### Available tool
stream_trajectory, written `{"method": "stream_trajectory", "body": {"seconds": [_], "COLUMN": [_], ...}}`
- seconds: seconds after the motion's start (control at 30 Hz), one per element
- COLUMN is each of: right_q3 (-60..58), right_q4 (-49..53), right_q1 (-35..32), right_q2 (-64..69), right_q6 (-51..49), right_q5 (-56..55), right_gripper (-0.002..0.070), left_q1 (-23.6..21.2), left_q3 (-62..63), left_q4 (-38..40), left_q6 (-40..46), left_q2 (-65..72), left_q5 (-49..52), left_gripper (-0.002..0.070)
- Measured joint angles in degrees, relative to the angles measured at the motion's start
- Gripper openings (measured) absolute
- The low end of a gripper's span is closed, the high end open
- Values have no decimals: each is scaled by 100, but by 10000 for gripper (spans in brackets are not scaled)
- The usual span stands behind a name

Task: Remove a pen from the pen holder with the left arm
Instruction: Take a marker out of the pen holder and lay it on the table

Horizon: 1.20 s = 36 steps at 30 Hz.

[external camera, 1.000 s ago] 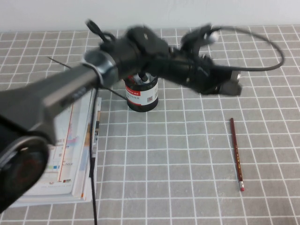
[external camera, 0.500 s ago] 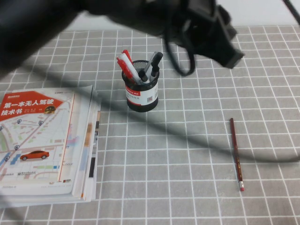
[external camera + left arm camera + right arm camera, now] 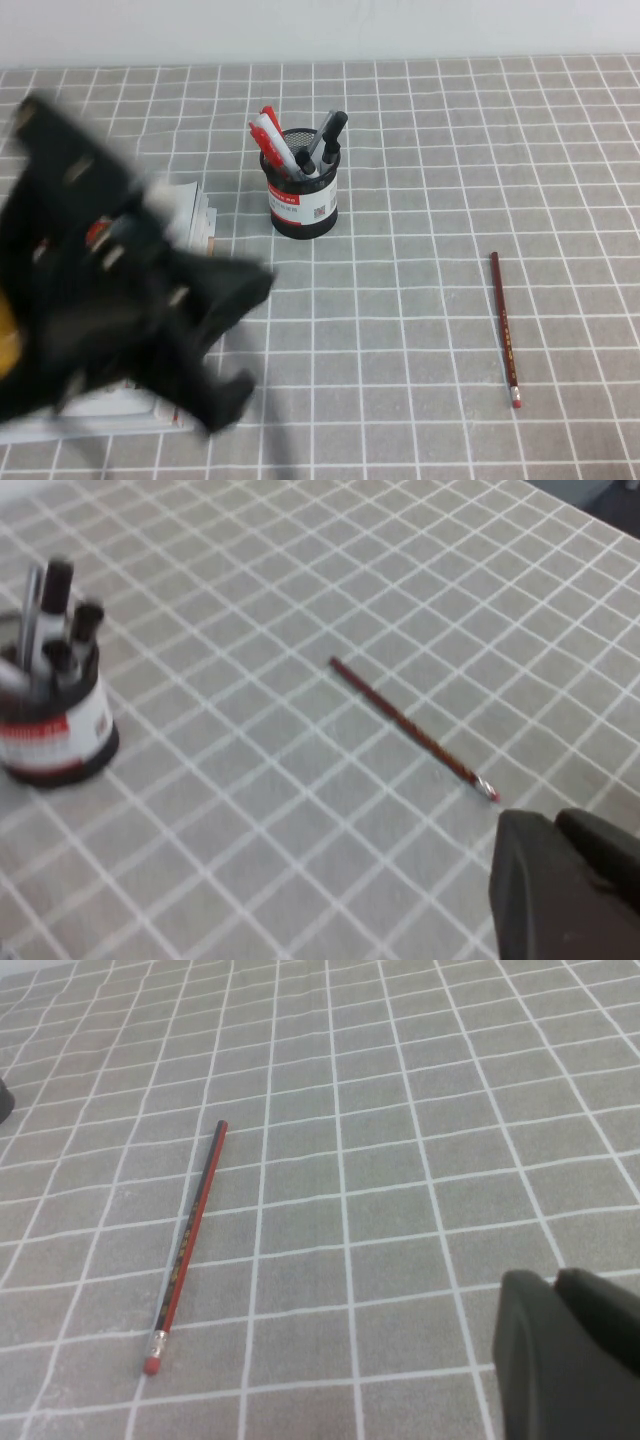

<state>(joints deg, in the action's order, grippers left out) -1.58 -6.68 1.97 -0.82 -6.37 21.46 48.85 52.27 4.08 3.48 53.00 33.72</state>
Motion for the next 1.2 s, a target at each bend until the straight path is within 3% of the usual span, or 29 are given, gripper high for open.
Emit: {"method": "stream_trajectory", "body": {"seconds": [0.3, 0.5, 0.63, 0.73, 0.9, 1.2], "right_q3": [0, 0, 0, 0, 0, 0], "right_q4": [0, 0, 0, 0, 0, -10], "right_q1": [0, 0, 0, 0, 0, 0], "right_q2": [0, 0, 0, 0, 0, 0], "right_q6": [0, 0, 0, 0, 0, 0], "right_q5": [0, 0, 0, 0, 0, 0], "right_gripper": [-12, -12, -12, -12, -13, -13], "left_q1": [0, 0, 5, -180, -1078, -3368], "left_q3": [-1271, -1285, -1479, -2034, -3195, -4370], "left_q4": [-571, -1385, -2061, -2497, -2385, -759], "left_q6": [-593, -2071, -2699, -2936, -2931, -1690], "left_q2": [-1651, -2290, -2689, -3185, -4305, -5356], "left_q5": [924, 1600, 1535, 904, -128, -695], "left_gripper": [-1, -1, -1, -2, -2, -3]}}
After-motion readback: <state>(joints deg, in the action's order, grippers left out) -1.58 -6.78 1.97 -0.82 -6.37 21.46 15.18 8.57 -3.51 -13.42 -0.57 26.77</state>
